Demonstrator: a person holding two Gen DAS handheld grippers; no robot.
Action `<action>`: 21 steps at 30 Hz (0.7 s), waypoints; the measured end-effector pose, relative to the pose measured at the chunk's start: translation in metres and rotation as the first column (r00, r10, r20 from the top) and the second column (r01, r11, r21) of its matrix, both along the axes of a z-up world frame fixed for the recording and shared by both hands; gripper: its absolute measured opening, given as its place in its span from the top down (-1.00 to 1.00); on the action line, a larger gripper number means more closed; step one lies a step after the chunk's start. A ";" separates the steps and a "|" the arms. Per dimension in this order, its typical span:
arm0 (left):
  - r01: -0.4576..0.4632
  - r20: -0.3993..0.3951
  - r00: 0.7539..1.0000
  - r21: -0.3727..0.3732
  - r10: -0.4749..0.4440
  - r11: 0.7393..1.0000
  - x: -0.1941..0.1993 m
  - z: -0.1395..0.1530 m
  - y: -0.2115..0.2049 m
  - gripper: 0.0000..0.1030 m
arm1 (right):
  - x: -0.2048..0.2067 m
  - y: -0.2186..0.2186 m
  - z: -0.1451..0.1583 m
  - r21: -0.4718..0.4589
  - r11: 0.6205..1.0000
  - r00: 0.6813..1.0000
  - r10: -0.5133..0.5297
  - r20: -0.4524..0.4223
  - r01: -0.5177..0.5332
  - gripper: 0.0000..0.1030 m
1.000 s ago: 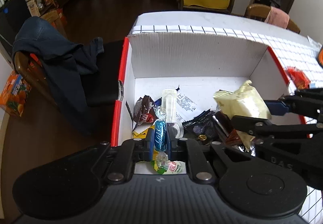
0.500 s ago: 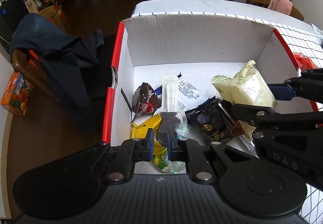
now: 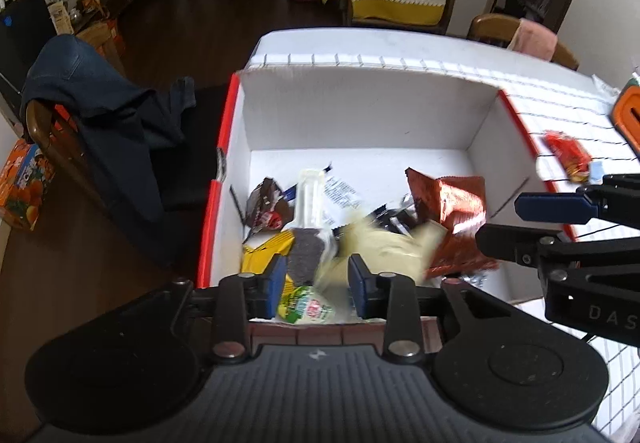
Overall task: Organize snacks
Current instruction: 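Carry cream packet and candy stick over the red box and open both tools, then withdraw both tools from the box toward the red and blue packets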
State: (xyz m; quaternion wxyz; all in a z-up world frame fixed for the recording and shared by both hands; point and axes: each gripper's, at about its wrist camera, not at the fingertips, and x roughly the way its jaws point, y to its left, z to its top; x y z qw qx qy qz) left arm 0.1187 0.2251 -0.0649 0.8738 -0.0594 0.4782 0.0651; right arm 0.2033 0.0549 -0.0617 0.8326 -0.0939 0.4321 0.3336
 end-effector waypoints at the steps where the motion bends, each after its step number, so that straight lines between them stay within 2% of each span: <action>1: 0.003 0.012 1.000 -0.002 -0.003 1.000 -0.002 0.004 -0.003 0.12 | -0.002 -0.005 0.003 0.009 1.000 1.000 -0.007 0.000 0.007 0.22; 2: 0.006 0.027 1.000 -0.005 -0.006 1.000 -0.005 0.008 -0.006 -0.06 | -0.004 -0.009 0.005 0.016 1.000 1.000 -0.017 0.000 0.017 0.22; 3: 0.010 0.046 0.999 -0.005 -0.010 1.000 -0.007 0.013 -0.009 -0.15 | -0.006 -0.014 0.008 0.026 0.999 1.000 -0.024 0.000 0.024 0.21; 7: 0.041 0.098 0.994 -0.002 -0.040 0.999 -0.013 0.030 -0.025 -0.20 | -0.012 -0.034 0.018 0.062 0.996 0.998 -0.059 0.000 0.059 0.19; 8: 0.050 0.111 0.993 0.001 -0.049 0.999 -0.014 0.034 -0.029 -0.27 | -0.014 -0.039 0.021 0.070 0.995 0.998 -0.068 0.002 0.068 0.14; 10: 0.069 0.140 0.988 0.011 -0.070 0.998 -0.015 0.042 -0.039 -0.41 | -0.019 -0.050 0.026 0.090 0.992 0.996 -0.090 0.013 0.089 -0.13; 11: 0.077 0.155 0.985 0.018 -0.079 0.997 -0.016 0.046 -0.045 -0.44 | -0.022 -0.057 0.029 0.104 0.990 0.995 -0.101 0.021 0.098 -0.33; 12: 0.087 0.166 0.982 0.022 -0.089 0.996 -0.016 0.050 -0.050 -0.46 | -0.024 -0.062 0.032 0.114 0.988 0.994 -0.109 0.027 0.106 -0.40; 14: 0.108 0.181 0.977 0.026 -0.111 0.994 -0.014 0.055 -0.061 -0.47 | -0.026 -0.074 0.036 0.120 0.986 0.992 -0.124 0.038 0.118 -0.41; 16: 0.129 0.192 0.972 0.026 -0.132 0.991 -0.010 0.058 -0.071 -0.50 | -0.027 -0.087 0.040 0.122 0.983 0.988 -0.144 0.049 0.137 -0.49; 18: 0.143 0.206 0.968 0.028 -0.146 0.989 -0.007 0.061 -0.083 -0.62 | -0.027 -0.101 0.044 0.126 0.981 0.986 -0.157 0.063 0.149 -0.62; 21: 0.160 0.219 0.962 0.030 -0.162 0.987 0.000 0.063 -0.103 -0.63 | -0.022 -0.121 0.045 0.119 0.979 0.981 -0.176 0.079 0.166 -0.66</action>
